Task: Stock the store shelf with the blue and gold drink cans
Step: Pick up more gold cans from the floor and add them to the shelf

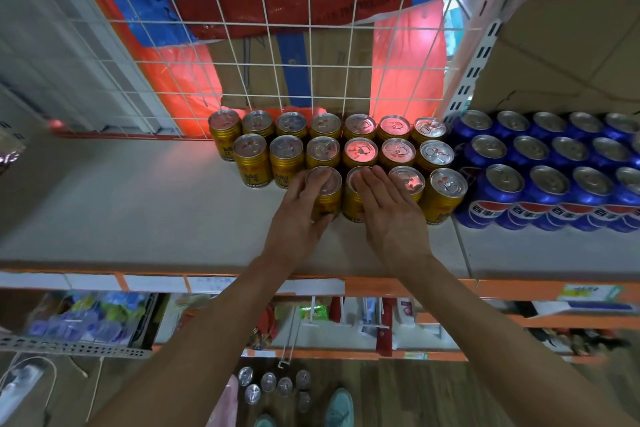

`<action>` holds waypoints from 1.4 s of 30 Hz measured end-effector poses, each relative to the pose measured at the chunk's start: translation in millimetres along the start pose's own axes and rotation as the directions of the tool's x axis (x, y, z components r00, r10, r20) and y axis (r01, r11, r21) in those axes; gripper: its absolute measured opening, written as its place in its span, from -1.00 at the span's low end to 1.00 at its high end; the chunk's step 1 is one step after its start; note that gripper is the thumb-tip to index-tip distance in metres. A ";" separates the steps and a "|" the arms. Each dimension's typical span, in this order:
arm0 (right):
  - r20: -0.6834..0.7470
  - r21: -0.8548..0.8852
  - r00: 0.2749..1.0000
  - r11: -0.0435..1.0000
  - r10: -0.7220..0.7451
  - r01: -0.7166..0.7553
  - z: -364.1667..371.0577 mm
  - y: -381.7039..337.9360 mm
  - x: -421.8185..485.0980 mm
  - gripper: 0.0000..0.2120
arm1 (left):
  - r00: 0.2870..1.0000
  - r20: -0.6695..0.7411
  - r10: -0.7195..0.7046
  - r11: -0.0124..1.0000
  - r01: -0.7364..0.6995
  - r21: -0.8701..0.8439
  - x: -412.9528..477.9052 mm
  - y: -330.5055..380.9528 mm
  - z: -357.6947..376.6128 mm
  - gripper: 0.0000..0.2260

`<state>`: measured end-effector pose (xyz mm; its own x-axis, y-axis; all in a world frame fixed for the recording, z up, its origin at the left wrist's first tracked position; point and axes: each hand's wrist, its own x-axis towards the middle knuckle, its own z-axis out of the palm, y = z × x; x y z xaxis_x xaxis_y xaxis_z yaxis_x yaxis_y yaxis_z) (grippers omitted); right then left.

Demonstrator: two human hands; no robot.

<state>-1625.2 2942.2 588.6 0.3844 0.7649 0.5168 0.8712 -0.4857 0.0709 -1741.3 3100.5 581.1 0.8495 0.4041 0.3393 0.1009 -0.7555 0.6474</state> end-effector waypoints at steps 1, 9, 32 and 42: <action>-0.001 -0.002 1.000 1.000 -0.003 0.003 0.6 1.0 1.3 -0.45 | 1.000 -0.005 0.002 1.000 -0.002 0.002 0.2 -0.1 0.8 -0.28; 0.036 0.003 0.999 1.000 -0.008 0.008 2.2 4.3 1.5 -0.43 | 1.000 0.008 0.022 1.000 -0.022 -0.017 4.0 -3.7 -1.3 -0.27; 0.102 0.011 0.994 1.000 0.028 -0.030 -11.6 -2.8 -1.1 -0.39 | 0.993 0.117 -0.008 0.998 0.001 0.057 1.5 9.8 -22.0 -0.28; 0.146 0.012 0.982 0.993 0.116 -0.119 -51.9 -66.5 -30.3 -0.30 | 0.987 0.161 0.022 0.992 -0.042 0.118 -67.2 18.5 -73.9 -0.23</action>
<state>-1710.6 2929.4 612.5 0.5234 0.7567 0.3918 0.8228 -0.5684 -0.0013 -1834.8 3097.5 620.7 0.9236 0.2991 0.2397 0.1258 -0.8272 0.5477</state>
